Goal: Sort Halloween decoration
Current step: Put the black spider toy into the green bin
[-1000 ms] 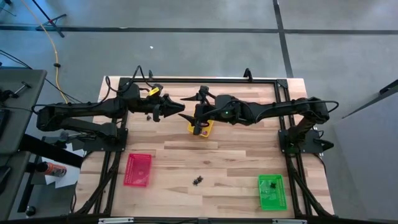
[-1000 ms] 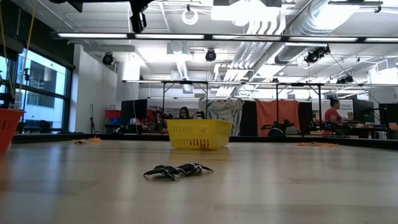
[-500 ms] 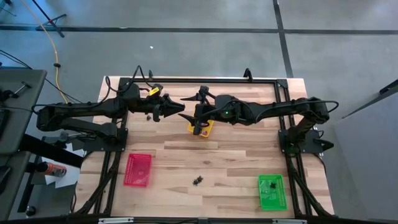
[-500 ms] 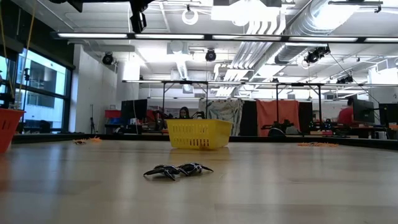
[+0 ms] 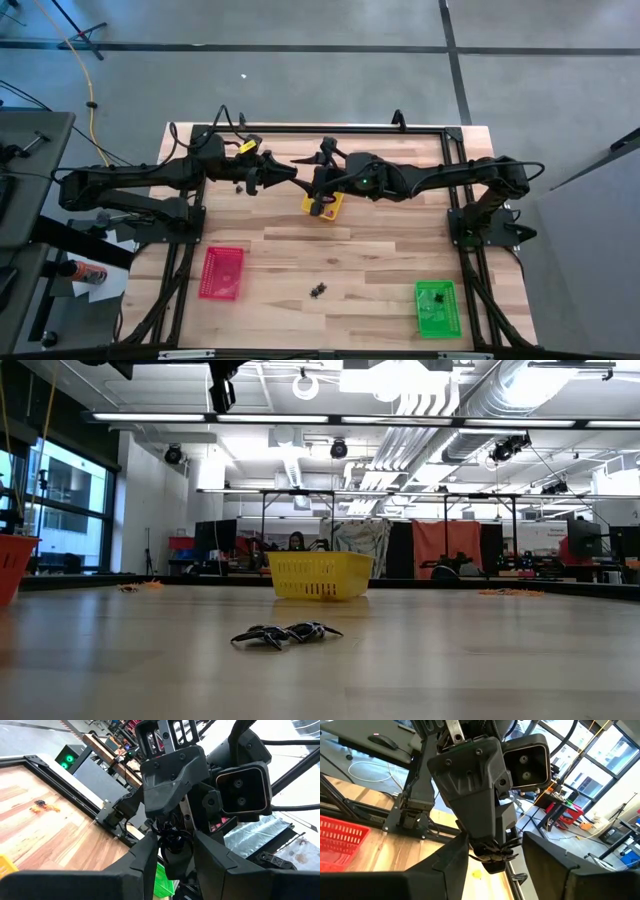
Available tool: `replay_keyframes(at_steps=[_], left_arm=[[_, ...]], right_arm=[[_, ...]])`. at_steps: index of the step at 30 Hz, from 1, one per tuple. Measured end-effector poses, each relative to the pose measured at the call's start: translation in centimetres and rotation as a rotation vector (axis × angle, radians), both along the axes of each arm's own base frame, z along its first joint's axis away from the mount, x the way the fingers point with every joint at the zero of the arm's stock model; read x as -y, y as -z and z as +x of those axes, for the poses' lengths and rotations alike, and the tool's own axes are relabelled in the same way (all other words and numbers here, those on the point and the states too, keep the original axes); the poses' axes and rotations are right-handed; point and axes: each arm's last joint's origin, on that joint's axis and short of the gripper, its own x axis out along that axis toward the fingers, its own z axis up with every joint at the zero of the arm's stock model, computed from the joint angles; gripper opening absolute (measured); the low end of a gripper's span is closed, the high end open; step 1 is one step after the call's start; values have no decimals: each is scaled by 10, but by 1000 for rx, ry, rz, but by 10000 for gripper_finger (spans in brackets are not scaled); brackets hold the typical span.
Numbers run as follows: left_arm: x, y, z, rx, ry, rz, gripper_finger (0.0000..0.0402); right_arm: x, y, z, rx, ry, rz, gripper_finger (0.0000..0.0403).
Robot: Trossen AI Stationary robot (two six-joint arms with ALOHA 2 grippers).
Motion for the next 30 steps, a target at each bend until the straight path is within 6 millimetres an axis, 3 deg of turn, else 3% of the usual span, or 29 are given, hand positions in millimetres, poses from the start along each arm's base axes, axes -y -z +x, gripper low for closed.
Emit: replay_keyframes(at_steps=[20, 30], left_arm=[[0, 0, 0, 0, 0, 0, 99], [-4, -1, -2, 2, -14, 1, 148]], right_arm=[[0, 0, 0, 0, 0, 0, 173], [0, 0, 0, 0, 0, 0, 173]])
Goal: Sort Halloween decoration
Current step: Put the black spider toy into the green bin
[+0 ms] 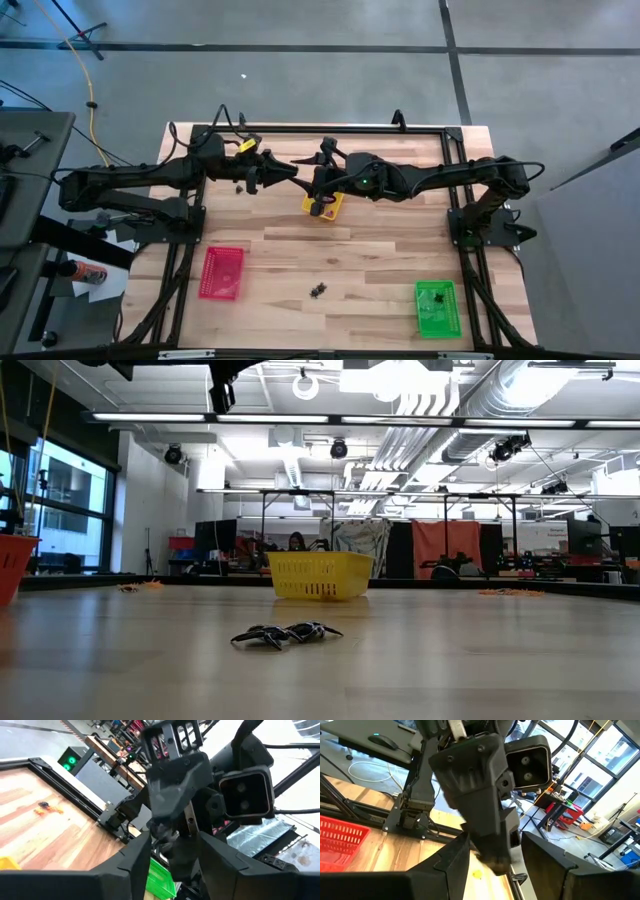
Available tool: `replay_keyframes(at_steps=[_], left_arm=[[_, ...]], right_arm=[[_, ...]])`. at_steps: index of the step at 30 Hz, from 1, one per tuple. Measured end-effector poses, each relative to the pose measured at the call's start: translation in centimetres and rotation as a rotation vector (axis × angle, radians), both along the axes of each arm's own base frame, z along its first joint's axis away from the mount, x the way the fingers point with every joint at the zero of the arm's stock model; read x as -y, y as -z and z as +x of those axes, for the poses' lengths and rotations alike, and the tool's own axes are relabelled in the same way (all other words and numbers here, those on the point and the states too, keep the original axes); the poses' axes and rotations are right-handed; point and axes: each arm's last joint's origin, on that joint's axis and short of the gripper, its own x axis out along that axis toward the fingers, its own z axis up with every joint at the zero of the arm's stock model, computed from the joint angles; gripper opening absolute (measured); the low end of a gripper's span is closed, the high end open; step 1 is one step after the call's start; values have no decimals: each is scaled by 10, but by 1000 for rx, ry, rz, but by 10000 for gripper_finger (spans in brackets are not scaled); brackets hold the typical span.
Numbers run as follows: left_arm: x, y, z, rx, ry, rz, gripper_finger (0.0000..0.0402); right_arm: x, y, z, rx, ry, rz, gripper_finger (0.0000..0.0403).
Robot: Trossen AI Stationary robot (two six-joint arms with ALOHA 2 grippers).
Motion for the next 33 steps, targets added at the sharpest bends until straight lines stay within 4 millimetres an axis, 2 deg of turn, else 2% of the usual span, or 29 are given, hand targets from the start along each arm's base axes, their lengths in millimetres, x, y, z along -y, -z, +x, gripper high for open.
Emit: replay_keyframes(at_steps=[11, 33], left_arm=[[-12, -10, -14, 46, -17, 27, 193], [-22, -6, -20, 0, -37, 31, 196]], right_arm=[[0, 0, 0, 0, 8, -1, 173], [3, 0, -1, 0, 92, -10, 173]])
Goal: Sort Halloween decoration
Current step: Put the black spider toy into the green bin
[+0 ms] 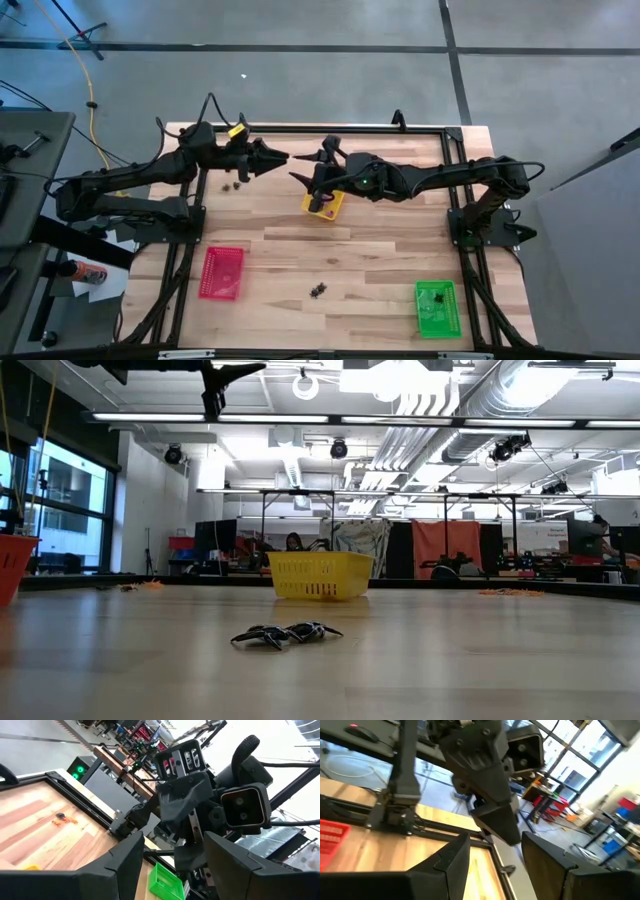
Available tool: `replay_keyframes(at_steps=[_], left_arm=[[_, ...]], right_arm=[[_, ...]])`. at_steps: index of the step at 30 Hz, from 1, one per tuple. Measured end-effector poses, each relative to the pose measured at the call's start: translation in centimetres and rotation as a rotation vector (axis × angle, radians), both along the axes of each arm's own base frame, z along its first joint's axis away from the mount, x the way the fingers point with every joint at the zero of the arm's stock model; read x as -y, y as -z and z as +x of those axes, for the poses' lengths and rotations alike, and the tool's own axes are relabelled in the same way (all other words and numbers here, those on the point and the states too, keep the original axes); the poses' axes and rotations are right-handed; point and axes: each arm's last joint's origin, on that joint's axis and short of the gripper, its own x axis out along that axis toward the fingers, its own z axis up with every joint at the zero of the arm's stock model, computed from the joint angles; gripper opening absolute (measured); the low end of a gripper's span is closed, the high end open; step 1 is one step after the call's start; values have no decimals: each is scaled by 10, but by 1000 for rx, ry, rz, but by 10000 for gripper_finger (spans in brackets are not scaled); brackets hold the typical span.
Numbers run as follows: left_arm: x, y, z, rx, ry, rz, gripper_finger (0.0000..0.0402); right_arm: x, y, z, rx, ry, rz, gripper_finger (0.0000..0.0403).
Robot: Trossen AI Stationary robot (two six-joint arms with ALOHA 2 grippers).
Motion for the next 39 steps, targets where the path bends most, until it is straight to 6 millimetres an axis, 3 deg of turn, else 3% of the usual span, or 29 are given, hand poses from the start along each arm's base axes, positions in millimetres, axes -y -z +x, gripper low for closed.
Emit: replay_keyframes(at_steps=[11, 16, 21, 25, 31, 39], left_arm=[[-16, 5, -5, -56, -85, 62, 196], [-41, 18, -21, -403, -324, 64, 196], [-57, 58, -49, -923, -508, -76, 195], [-54, 96, -67, -1230, -479, -228, 195], [-48, 140, -78, -1329, -454, -297, 195], [-51, 157, -82, -1451, -467, -259, 195]], right_arm=[[10, -1, -10, -45, 322, -33, 173], [29, 4, -27, -124, 358, 161, 173], [61, 24, -41, -243, 386, 469, 173], [80, 43, -45, -328, 422, 663, 173], [86, 47, -43, -317, 426, 724, 173], [85, 44, -40, -280, 404, 723, 173]])
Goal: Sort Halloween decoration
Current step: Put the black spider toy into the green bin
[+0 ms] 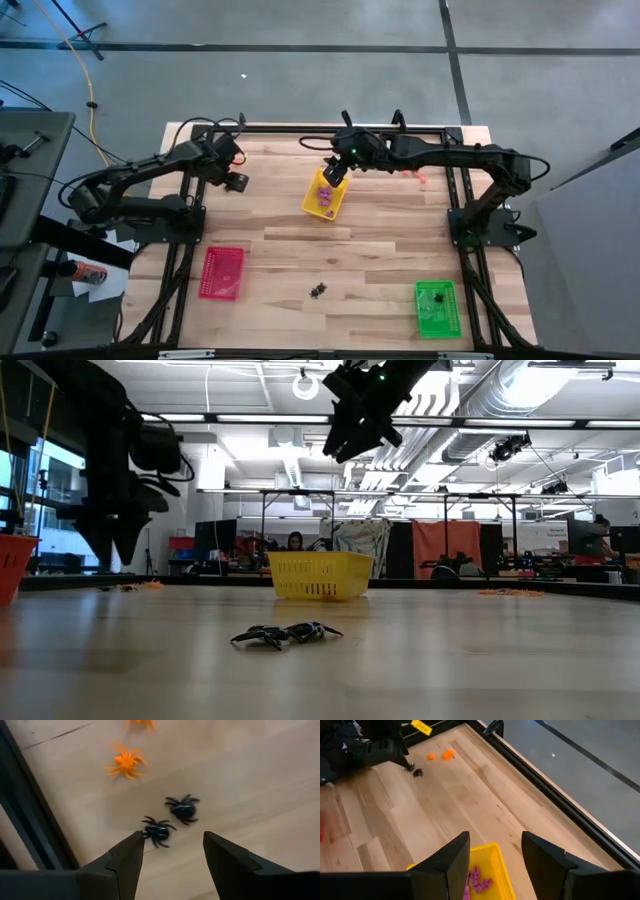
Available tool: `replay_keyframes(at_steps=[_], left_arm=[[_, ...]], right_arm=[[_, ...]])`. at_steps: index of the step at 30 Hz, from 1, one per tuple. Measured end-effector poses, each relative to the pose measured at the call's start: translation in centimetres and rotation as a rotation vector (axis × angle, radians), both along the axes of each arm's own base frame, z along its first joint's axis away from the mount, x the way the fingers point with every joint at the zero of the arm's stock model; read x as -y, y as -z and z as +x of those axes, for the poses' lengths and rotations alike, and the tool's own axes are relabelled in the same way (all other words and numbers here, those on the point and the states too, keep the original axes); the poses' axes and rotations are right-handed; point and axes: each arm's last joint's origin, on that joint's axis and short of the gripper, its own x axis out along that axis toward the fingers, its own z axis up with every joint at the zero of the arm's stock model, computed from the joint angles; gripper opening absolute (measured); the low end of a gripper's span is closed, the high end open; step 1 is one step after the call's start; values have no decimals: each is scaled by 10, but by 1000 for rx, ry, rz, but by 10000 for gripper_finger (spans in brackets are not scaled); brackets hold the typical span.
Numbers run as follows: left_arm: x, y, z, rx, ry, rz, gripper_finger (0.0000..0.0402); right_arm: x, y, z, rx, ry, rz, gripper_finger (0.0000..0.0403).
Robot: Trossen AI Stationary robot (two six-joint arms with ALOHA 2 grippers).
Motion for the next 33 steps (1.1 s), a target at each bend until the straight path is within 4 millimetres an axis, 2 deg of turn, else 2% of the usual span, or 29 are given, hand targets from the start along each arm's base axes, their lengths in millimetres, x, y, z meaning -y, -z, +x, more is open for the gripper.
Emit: replay_keyframes(at_steps=[13, 33], left_arm=[[-11, 37, 10, -182, 48, -128, 195], [-15, 40, 14, -173, 126, -98, 195]], right_arm=[[0, 0, 0, 8, 9, 13, 173], [-9, -2, 4, 35, -10, 15, 173]])
